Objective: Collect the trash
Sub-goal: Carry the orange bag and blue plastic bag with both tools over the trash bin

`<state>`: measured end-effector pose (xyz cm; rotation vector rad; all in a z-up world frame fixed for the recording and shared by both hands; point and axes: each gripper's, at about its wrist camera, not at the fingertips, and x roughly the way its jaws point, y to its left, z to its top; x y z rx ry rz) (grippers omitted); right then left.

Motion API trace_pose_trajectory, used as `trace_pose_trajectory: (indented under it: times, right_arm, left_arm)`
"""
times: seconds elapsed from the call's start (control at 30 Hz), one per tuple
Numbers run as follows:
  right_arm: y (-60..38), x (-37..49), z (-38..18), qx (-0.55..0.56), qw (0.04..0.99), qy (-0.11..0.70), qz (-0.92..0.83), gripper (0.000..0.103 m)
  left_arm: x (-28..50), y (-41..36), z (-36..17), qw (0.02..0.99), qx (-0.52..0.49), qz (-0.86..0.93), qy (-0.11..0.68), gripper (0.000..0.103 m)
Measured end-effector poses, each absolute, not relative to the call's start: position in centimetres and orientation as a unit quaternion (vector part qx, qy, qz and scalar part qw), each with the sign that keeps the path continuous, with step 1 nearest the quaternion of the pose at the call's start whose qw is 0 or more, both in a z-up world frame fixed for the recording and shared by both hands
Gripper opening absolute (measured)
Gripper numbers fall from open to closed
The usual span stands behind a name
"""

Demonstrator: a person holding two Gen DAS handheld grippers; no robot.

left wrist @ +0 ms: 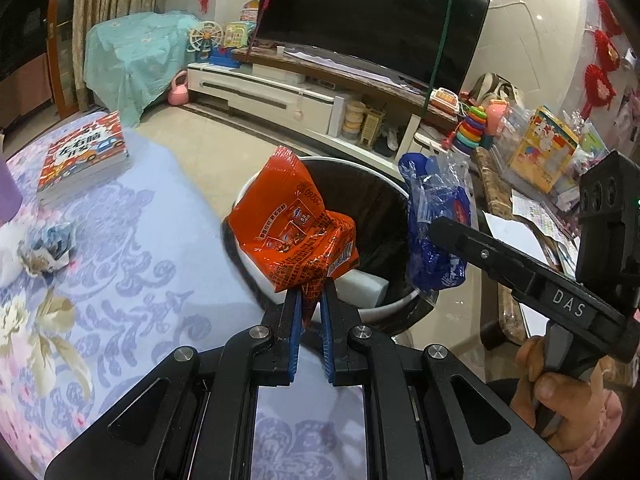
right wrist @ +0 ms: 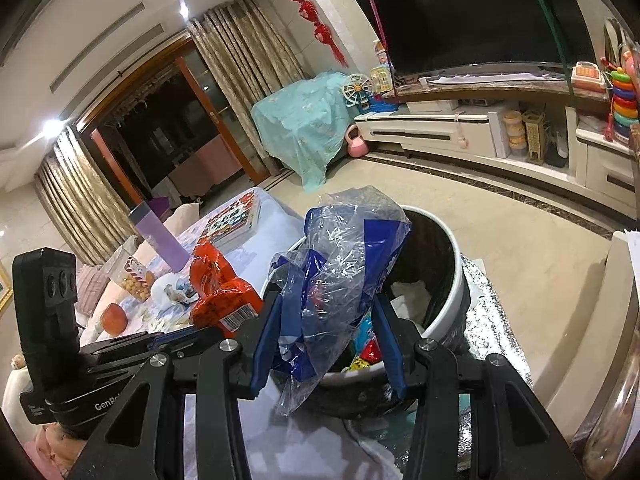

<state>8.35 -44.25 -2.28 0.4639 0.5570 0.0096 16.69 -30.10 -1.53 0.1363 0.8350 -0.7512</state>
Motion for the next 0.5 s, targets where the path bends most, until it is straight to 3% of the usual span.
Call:
trace_pose_trajectory:
  times: [0.5]
  right_arm:
    - [-45.5, 10.1, -2.1, 0.215, 0.935, 0.282, -0.005, 0.048]
  left_arm:
    - [17.9, -32.8, -1.9, 0.839, 0.075, -0.361, 0.401, 0.008]
